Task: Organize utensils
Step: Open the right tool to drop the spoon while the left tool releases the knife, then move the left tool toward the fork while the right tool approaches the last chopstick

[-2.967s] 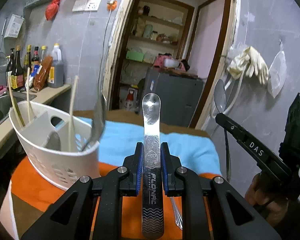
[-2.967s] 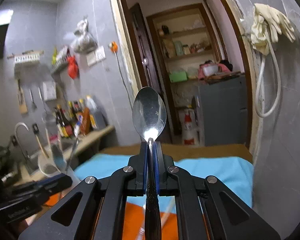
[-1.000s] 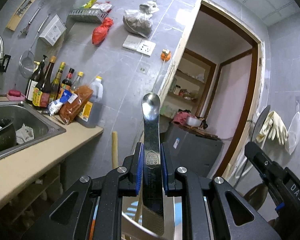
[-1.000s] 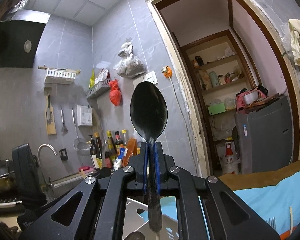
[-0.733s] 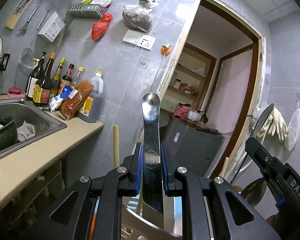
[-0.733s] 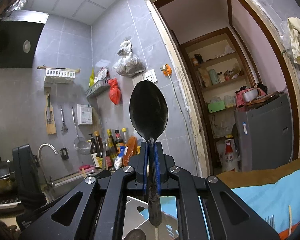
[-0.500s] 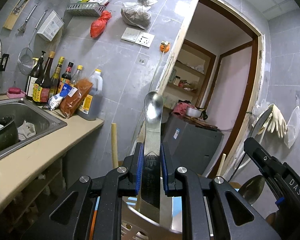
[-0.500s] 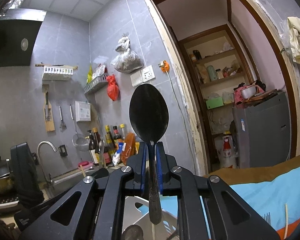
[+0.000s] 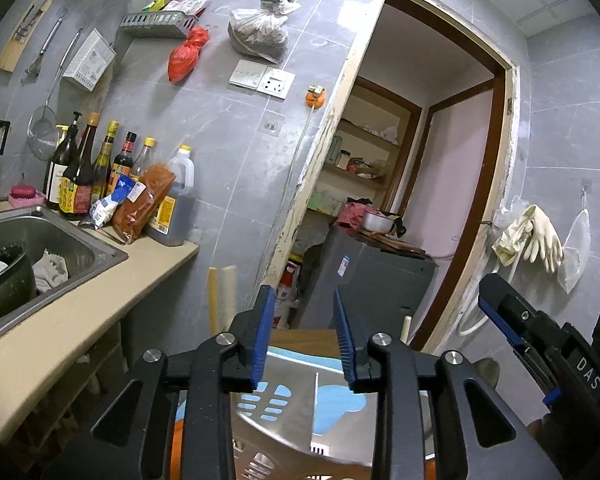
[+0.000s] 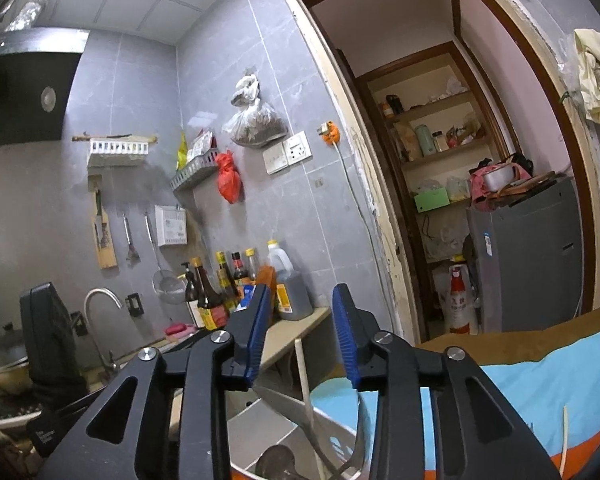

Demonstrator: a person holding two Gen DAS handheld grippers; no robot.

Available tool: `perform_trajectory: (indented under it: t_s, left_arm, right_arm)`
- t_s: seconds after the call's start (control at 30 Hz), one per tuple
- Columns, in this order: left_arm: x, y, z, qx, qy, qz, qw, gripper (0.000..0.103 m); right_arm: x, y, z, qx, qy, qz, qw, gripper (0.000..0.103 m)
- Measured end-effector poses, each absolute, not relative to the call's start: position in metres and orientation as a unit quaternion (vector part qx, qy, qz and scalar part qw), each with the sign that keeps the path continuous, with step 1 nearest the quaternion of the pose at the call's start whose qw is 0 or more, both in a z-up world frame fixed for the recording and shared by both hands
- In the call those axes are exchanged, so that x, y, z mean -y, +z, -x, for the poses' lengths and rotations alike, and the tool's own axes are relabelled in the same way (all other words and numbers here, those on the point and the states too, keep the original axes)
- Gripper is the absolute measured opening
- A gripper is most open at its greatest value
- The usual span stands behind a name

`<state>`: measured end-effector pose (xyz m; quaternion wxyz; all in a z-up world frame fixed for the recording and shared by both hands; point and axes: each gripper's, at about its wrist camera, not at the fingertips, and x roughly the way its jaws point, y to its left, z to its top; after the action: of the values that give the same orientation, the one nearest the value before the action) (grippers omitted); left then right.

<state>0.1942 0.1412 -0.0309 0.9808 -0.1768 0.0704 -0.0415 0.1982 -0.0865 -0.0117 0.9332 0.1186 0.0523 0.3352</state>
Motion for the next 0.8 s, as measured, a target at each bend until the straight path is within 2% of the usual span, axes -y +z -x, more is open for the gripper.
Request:
perform_trajectory:
  t_s: [0.1,0.13,0.17,0.23,0.3,0.37,0.5,0.57,0.63,0.8]
  left_arm:
    - [-0.138,-0.022,-0.19,-0.07,-0.039,0.171,0.982,0.032]
    - [-0.136,-0.018,-0.188,-0.069,-0.039,0.168,0.983,0.034]
    - [-0.133,-0.013,-0.186,-0.068,-0.038,0.165,0.983,0.038]
    - [-0.127,-0.003,-0.183,-0.065,-0.039,0.159,0.984,0.046]
    - [-0.121,0.004,-0.18,-0.064,-0.041,0.154,0.985,0.058]
    - [-0.112,0.012,-0.177,-0.067,-0.041,0.147,0.986,0.064]
    - [-0.087,0.025,-0.171,-0.07,-0.035,0.125,0.989,0.086]
    - [-0.074,0.028,-0.168,-0.073,-0.032,0.122,0.989,0.091]
    - [-0.059,0.028,-0.166,-0.08,-0.031,0.118,0.989,0.092]
    - [-0.023,0.02,-0.162,-0.098,-0.024,0.099,0.99,0.093]
  right_arm:
    - [0.094,-0.004,-0.196,-0.048,0.331,-0.125,0.934,0.044]
    - [0.097,-0.001,-0.194,-0.046,0.327,-0.127,0.935,0.052]
    - [0.101,0.002,-0.193,-0.044,0.323,-0.128,0.937,0.06]
    - [0.11,0.01,-0.192,-0.042,0.316,-0.129,0.939,0.063]
    - [0.12,0.016,-0.19,-0.042,0.306,-0.127,0.942,0.071]
    - [0.13,0.022,-0.188,-0.042,0.296,-0.126,0.946,0.082]
    - [0.156,0.032,-0.186,-0.05,0.272,-0.115,0.954,0.092]
    - [0.169,0.033,-0.186,-0.057,0.264,-0.11,0.956,0.099]
    - [0.183,0.034,-0.184,-0.063,0.255,-0.101,0.96,0.103]
    - [0.22,0.029,-0.183,-0.082,0.236,-0.074,0.965,0.103]
